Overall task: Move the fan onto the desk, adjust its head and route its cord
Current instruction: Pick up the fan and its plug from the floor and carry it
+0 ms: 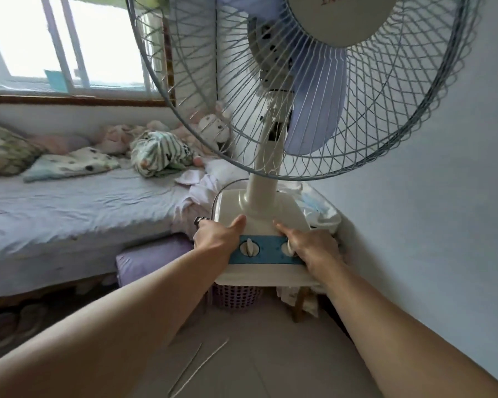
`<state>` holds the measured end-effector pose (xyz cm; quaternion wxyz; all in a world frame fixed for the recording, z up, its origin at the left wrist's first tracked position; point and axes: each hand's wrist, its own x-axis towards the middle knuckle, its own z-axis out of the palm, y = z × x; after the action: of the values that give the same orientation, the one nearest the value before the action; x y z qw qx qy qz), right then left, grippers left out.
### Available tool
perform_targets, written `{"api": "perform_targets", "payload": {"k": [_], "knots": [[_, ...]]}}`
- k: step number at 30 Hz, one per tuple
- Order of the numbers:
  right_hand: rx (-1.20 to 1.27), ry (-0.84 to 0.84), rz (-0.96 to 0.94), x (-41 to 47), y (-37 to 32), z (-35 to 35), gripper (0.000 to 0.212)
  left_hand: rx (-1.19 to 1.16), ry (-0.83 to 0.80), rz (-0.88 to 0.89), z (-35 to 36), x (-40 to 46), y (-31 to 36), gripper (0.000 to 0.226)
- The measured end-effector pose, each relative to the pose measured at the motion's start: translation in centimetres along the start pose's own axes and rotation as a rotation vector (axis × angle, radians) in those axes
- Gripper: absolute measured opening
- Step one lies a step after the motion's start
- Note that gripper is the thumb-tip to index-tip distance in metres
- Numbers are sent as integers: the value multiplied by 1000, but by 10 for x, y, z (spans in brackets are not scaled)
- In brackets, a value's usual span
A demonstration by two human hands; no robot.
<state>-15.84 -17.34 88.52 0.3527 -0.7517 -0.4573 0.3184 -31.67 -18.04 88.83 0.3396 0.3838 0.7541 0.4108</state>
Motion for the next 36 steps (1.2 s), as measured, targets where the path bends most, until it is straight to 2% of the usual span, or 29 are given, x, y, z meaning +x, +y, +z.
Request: {"api": "perform_targets", "payload": {"k": [2, 6, 10, 11, 18, 23, 28, 34, 36], "knots": [[0, -38, -18, -15, -12, 18, 87, 13, 25, -16, -25, 3, -10, 79], [2, -125, -77, -69, -46, 69, 75, 8, 96, -55, -101, 10, -41, 81], [-27, -211, -169, -117, -78, 127, 106, 9, 179, -90, -179, 16, -74, 81], [-36, -223, -181, -129, -85, 141, 108, 11, 195, -95, -198, 17, -82, 81], [-11, -404, -256, -220, -135, 250, 94, 59, 378, -171, -334, 18, -145, 78], [3, -528, -322, -273, -165, 324, 94, 42, 506, -267, -417, 19, -188, 82], [-33, -664, -425, -321, -198, 397, 69, -61, 663, -345, -490, 20, -227, 81], [-89, -854, -504, -367, -242, 476, 89, -129, 853, -432, -560, 32, -257, 85], [-95, -921, -514, -381, -254, 501, 87, -154, 933, -469, -582, 34, -268, 85]]}}
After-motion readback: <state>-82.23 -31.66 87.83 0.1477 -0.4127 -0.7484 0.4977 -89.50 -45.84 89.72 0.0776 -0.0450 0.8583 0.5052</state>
